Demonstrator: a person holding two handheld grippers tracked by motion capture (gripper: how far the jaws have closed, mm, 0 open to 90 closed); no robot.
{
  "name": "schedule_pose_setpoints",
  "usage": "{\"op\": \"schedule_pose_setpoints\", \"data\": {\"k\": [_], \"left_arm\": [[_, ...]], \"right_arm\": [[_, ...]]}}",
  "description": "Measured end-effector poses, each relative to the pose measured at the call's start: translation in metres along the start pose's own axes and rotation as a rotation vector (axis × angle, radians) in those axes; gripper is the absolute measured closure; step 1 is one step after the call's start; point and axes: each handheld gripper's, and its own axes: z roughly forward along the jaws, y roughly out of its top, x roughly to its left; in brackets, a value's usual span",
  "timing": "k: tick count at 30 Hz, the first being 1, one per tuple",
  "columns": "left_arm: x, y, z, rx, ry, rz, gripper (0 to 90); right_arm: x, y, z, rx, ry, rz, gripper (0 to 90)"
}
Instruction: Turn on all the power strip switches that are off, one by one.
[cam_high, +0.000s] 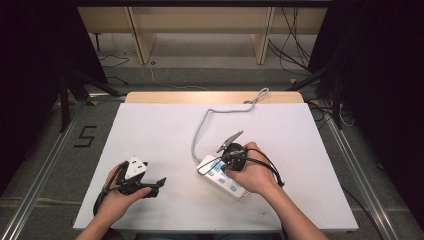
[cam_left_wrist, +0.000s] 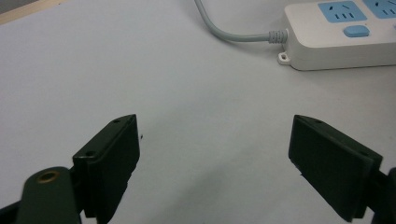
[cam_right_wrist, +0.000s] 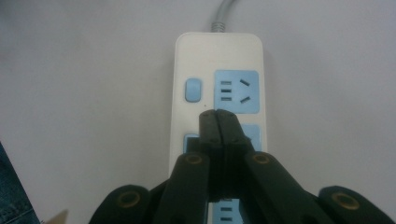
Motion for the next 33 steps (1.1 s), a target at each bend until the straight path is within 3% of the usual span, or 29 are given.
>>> {"op": "schedule_pose_setpoints", "data": {"k": [33], "left_arm": [[-0.001,0.0,0.001,0.001,-0.002,-0.001,16.3]], "right_arm": [[0.009,0.027,0.02,0.064,0.023,-0.035,90.0]]}}
